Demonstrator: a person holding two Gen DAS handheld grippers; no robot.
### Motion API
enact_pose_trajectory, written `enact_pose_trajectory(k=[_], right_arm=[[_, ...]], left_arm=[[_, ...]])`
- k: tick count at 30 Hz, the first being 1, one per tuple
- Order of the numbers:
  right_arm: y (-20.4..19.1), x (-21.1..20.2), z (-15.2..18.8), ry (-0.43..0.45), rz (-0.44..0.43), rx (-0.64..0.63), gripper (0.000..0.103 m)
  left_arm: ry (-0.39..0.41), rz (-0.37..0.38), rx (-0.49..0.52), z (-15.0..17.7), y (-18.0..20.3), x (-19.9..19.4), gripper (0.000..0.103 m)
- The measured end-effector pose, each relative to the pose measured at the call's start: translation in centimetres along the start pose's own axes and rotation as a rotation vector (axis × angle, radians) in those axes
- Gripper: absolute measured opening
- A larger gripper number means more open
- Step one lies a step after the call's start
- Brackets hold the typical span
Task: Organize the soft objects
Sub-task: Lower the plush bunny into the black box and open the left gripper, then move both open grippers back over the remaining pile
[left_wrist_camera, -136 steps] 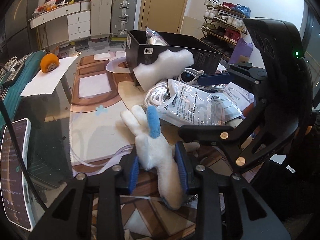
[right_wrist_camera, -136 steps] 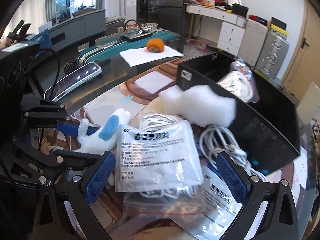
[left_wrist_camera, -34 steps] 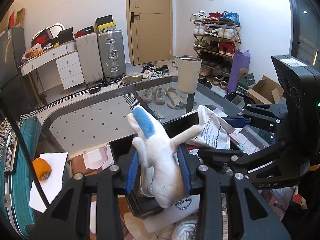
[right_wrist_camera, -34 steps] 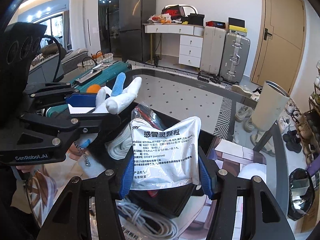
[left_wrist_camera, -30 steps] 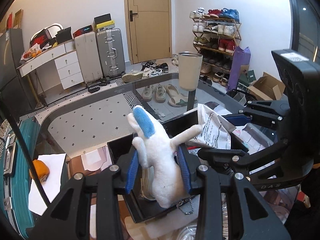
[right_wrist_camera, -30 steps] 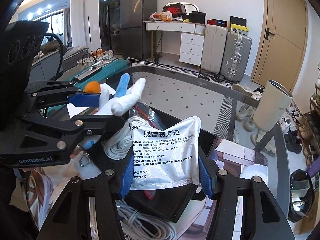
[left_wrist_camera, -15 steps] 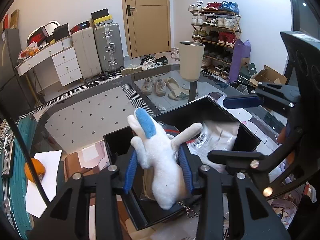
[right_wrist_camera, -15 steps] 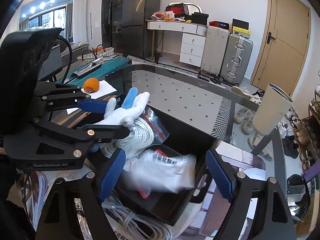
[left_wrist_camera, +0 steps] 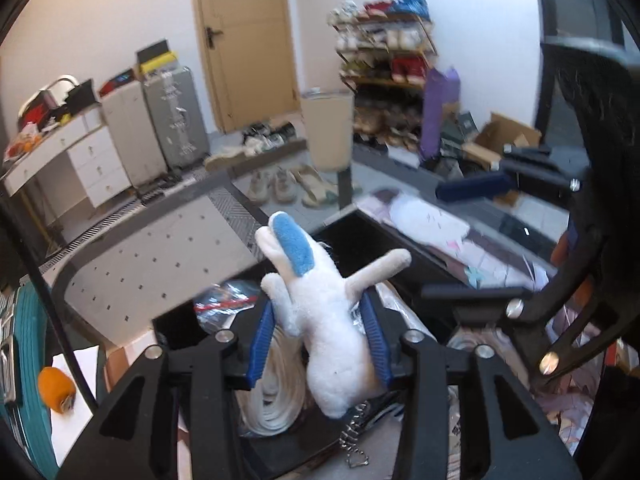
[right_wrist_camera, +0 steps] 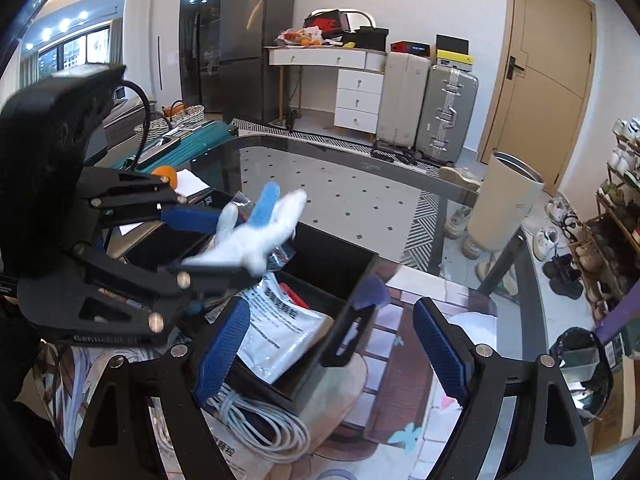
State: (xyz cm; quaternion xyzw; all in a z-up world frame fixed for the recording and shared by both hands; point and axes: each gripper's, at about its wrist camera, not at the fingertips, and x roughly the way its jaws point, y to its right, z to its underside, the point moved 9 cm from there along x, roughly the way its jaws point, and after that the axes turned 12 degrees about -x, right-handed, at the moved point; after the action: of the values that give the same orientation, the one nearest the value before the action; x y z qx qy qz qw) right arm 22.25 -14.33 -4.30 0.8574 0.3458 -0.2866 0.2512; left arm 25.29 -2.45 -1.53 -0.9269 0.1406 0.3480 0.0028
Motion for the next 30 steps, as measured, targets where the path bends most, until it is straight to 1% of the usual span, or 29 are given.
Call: enact_pose_trajectory(k=[1,2,3,4,5,7,9,14,17,20,22,23,25,27,30], right_arm=[[0.1,0.0,0.2,-0.002,0.002,0.003,0.085],[0.1,-0.1,0.3,-0.002,0.003,0.005,0.085],[0.1,-0.2,0.4,-0.002,0.002,0.009,0.085],[0.0,-0.3,0.5,-0.002,0.001,0.012,0.085],[-0.1,-0.4,0.6,-0.001,0.000,0.015,0.085],[-0.2,-0.5,0.8,0.001,-0.003,0.020,0.085],[-0.3,-0.6,0.9,0.003,-0.005,0.026,0.085],[-0.7,-1.1,0.8,0.009,-0.009,0.038,0.086],[-1.1,-1.4,0.9,0.010,-0.013,0.042,0.089],[-1.4,-1.7,1.4,0.011,-0.022,0.053,0.091],[-1.9,-1.9,1.9,0.006,-0.030,0.058,0.093],[-2.1,-1.9,2.1,0.003,-0.029,0.059,0.097],[-2.5,-2.2,2.5,0.002,-0.031,0.063,0.098],[-2.9,-2.4,2.9,-0.002,-0.039,0.067,0.101],[-3.5,-2.7,3.7,-0.011,-0.041,0.075,0.102]], left_arm=[[-0.013,0.002,0.007,0.0,0.1,0.2,0.059],[-0.043,0.003,0.021,0.4,0.3,0.6,0.064],[-0.058,-0.016,0.027,0.6,0.2,0.8,0.065],[-0.064,-0.033,0.027,0.8,0.1,0.8,0.070],[-0.067,-0.053,0.017,1.0,-0.3,0.7,0.080],[-0.079,-0.070,-0.013,1.4,-0.9,0.2,0.088],[-0.062,-0.102,-0.037,1.6,-1.9,-0.7,0.090],[-0.065,-0.183,-0.093,2.3,-4.2,-1.7,0.093],[-0.052,-0.179,-0.133,2.8,-4.8,-2.4,0.101],[-0.028,-0.161,-0.157,3.1,-4.3,-3.6,0.103],[-0.016,-0.161,-0.160,3.4,-4.1,-4.3,0.103],[-0.014,-0.163,-0.163,3.5,-3.9,-4.6,0.103],[-0.006,-0.162,-0.178,4.0,-3.6,-5.3,0.103],[-0.002,-0.165,-0.201,4.7,-3.7,-6.0,0.103],[0.000,-0.162,-0.240,5.7,-3.7,-6.8,0.103]])
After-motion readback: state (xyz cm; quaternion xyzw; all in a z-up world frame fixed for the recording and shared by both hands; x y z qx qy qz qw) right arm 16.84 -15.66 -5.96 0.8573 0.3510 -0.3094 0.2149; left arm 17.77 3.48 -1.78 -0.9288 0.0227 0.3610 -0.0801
